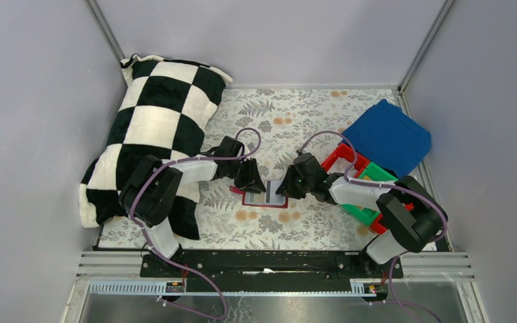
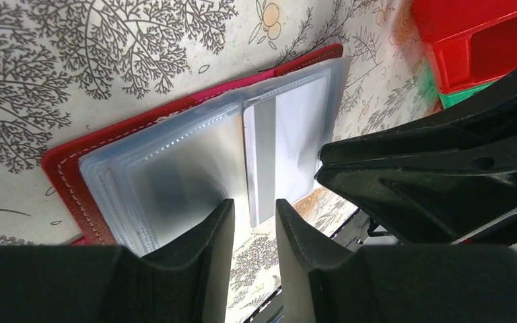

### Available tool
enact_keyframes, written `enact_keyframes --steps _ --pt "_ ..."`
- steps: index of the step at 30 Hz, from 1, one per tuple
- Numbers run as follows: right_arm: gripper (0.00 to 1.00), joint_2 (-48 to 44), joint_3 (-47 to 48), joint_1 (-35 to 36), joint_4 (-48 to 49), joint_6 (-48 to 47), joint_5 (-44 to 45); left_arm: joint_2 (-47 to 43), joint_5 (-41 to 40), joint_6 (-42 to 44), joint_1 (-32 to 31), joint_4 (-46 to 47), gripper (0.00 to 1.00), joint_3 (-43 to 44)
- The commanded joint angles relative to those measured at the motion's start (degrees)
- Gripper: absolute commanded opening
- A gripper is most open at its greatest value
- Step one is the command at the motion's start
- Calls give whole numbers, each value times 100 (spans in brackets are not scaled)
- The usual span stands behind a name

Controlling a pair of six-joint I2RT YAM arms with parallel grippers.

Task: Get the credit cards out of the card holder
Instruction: Remove the credit card from the card holder.

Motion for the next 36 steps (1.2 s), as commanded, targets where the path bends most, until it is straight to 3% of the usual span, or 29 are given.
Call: enact_keyframes --steps 1,18,27,36 --pt "29 -117 -5 -17 324 119 -180 -48 34 129 24 95 33 -68" --pt "28 -525 -142 -53 1056 342 -729 -128 48 152 24 48 33 -15" --pt "27 -143 -72 -53 1560 483 -1096 -580 99 213 76 -344 34 293" --pt "33 -344 -278 -340 797 429 -423 -702 173 365 551 -616 34 241"
